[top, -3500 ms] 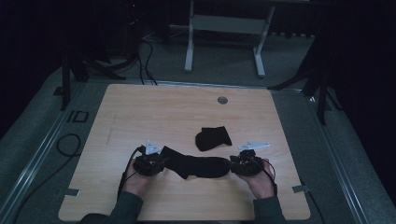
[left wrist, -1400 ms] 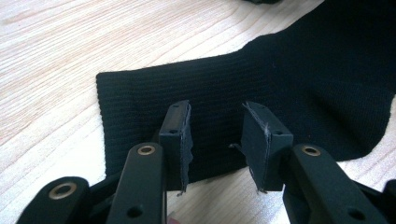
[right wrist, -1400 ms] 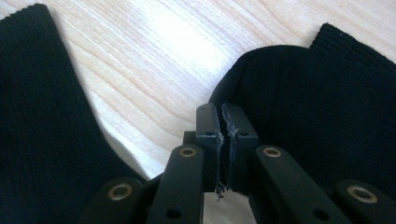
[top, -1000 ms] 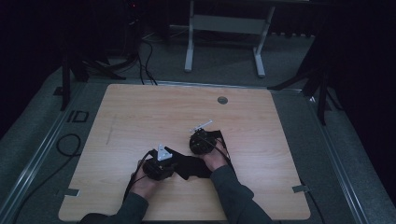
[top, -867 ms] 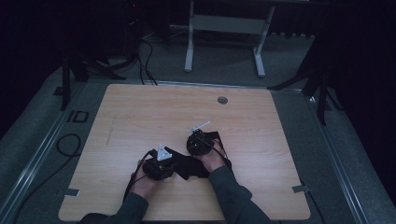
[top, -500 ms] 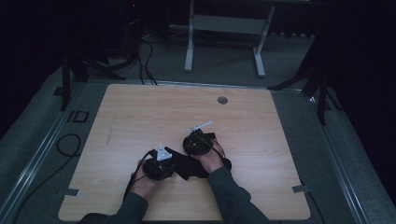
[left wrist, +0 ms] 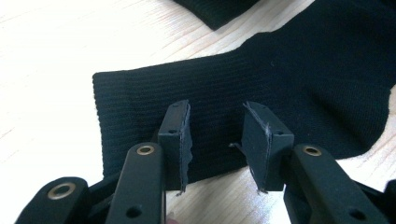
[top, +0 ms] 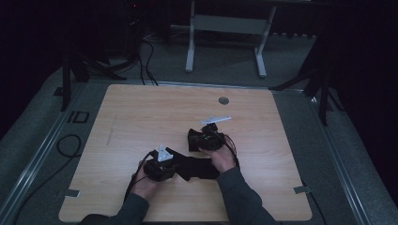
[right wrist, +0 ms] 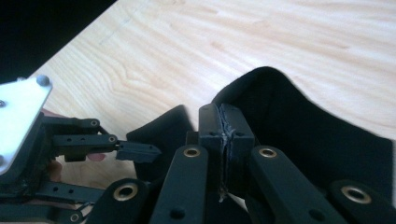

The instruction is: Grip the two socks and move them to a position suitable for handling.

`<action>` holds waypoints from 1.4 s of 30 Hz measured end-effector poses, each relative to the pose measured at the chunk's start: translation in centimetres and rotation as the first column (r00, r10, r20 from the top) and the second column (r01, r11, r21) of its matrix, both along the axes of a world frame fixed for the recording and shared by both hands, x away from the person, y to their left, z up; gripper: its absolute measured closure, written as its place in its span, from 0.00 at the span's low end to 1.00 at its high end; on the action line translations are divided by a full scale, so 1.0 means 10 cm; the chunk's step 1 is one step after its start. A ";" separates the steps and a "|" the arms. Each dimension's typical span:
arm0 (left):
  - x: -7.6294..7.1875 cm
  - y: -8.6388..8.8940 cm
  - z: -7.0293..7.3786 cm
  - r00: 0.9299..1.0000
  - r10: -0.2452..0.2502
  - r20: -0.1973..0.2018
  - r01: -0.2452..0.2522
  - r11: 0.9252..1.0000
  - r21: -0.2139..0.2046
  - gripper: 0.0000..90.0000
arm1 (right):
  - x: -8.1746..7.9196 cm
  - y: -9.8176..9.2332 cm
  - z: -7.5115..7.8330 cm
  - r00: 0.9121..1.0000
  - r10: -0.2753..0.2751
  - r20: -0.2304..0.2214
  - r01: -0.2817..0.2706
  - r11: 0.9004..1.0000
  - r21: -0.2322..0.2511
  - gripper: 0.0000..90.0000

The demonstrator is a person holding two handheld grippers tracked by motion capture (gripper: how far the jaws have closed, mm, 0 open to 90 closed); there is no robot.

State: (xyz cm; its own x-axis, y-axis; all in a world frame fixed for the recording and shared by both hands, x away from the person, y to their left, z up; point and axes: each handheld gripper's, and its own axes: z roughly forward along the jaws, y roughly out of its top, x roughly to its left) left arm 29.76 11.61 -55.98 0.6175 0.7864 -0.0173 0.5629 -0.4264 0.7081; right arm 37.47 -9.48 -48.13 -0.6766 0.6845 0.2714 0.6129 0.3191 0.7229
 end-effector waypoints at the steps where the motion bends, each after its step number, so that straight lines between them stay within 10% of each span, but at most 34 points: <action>1: 0.00 0.00 0.00 1.000 0.000 0.000 0.000 1.000 0.000 0.69 | 0.00 -0.05 0.01 1.000 -0.010 0.008 0.010 1.000 0.000 0.98; 42: -0.01 -0.02 -0.01 1.000 -0.004 0.005 0.004 1.000 -0.004 0.69 | -0.13 -1.29 -0.36 0.963 -0.270 0.019 0.271 0.956 -0.115 0.97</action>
State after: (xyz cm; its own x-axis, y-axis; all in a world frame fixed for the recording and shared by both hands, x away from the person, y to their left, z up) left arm 29.66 11.46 -56.06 0.6209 0.7837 -0.0172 0.5575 -0.4261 0.7125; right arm 36.13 -22.34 -51.68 -0.4625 0.8685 0.1784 0.6857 0.2229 0.6929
